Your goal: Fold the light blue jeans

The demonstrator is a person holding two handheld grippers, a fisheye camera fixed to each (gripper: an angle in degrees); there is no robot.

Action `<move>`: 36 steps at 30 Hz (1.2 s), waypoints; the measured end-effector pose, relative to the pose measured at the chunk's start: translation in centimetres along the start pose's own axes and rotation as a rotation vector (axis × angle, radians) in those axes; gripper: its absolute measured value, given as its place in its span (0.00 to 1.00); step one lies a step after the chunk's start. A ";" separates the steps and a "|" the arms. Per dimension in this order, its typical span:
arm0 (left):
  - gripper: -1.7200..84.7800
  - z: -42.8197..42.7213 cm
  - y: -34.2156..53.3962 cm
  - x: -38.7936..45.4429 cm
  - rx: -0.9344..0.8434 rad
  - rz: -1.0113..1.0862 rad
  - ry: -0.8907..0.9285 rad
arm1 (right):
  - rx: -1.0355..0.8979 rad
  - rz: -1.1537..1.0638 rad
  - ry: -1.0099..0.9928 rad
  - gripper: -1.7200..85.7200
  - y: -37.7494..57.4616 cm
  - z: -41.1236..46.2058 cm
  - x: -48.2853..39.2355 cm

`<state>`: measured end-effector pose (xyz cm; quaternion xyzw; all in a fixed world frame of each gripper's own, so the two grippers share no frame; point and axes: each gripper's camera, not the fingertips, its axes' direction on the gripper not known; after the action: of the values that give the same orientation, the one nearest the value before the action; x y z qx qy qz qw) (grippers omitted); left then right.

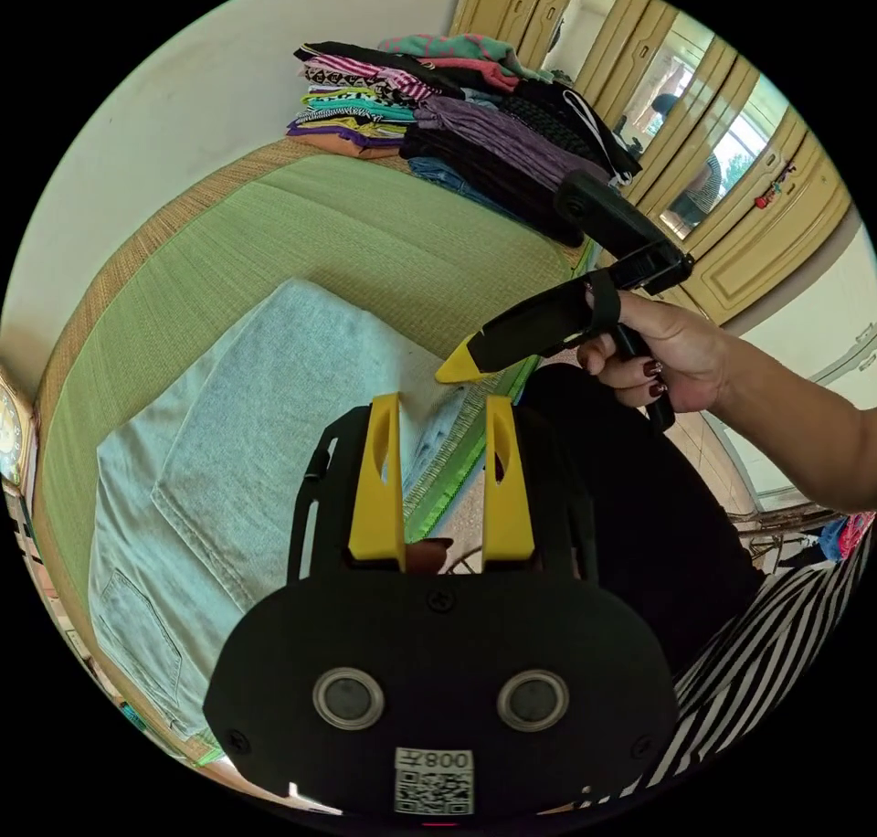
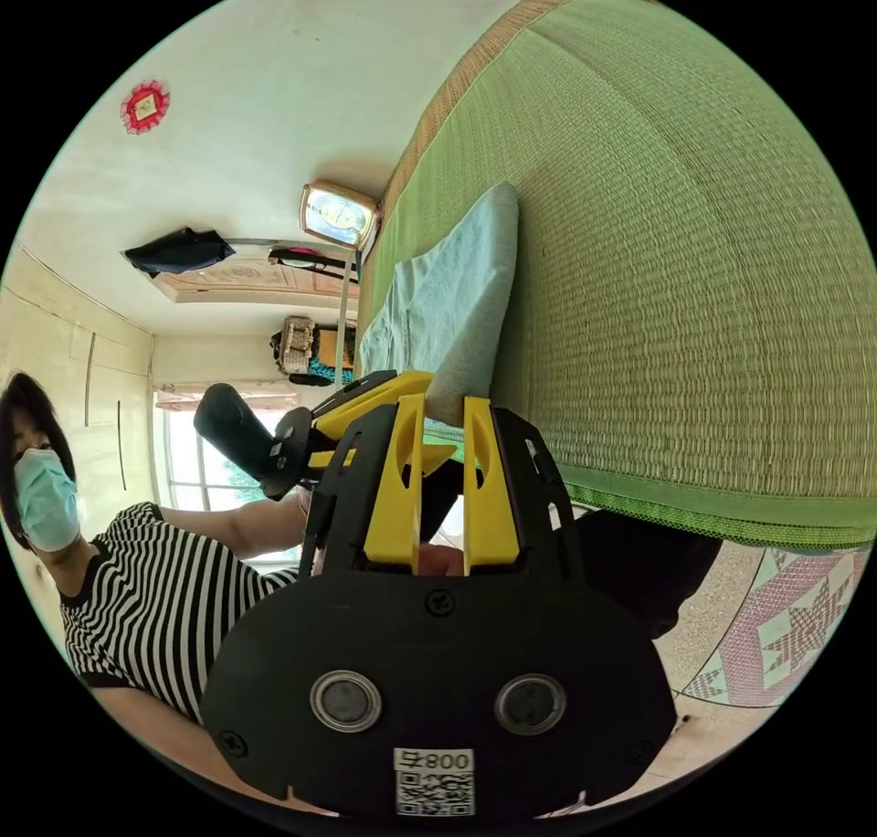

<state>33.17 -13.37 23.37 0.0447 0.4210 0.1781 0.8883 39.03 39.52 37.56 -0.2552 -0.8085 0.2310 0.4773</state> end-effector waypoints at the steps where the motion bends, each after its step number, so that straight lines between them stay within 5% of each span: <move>1: 0.16 0.4 -0.3 0.8 -0.022 -0.007 -0.029 | -0.004 -0.006 -0.011 0.10 -0.2 -0.2 0.0; 16: 0.08 -3.5 1.4 3.6 0.043 -0.147 0.043 | 0.090 0.010 0.218 0.11 -6.9 -4.2 2.1; 36: 0.07 -15.0 6.1 4.4 0.111 -0.123 0.128 | 0.083 0.084 0.114 0.07 -13.6 2.2 5.5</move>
<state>22.56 -7.12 11.88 0.0565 0.4882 0.1020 0.8649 32.18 32.31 48.57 -0.2816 -0.7583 0.2693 0.5226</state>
